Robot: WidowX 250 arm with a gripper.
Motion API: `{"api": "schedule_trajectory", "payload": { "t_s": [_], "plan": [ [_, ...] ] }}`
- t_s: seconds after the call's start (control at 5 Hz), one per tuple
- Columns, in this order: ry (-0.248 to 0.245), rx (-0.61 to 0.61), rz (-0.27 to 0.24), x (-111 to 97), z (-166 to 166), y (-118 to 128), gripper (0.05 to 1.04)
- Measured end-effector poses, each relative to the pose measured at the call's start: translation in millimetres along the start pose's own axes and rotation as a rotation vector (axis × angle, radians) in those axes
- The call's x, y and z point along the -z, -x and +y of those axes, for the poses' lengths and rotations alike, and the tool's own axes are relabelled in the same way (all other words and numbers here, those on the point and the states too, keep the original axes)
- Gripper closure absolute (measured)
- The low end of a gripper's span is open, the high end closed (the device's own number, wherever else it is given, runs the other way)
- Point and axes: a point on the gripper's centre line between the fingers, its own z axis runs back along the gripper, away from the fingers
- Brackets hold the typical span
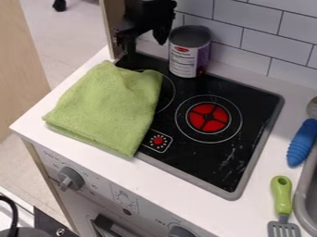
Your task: Move the cloth in the left side of the burner
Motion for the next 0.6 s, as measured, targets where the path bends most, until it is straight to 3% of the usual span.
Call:
{"api": "schedule_trajectory", "payload": {
  "t_s": [0.4,0.6],
  "plan": [
    [0.004,0.077,0.063,1.4,5.7,4.0,0.087],
    [0.0,0.231,0.091,-12.6,25.2,0.8,0.087]
  ]
}}
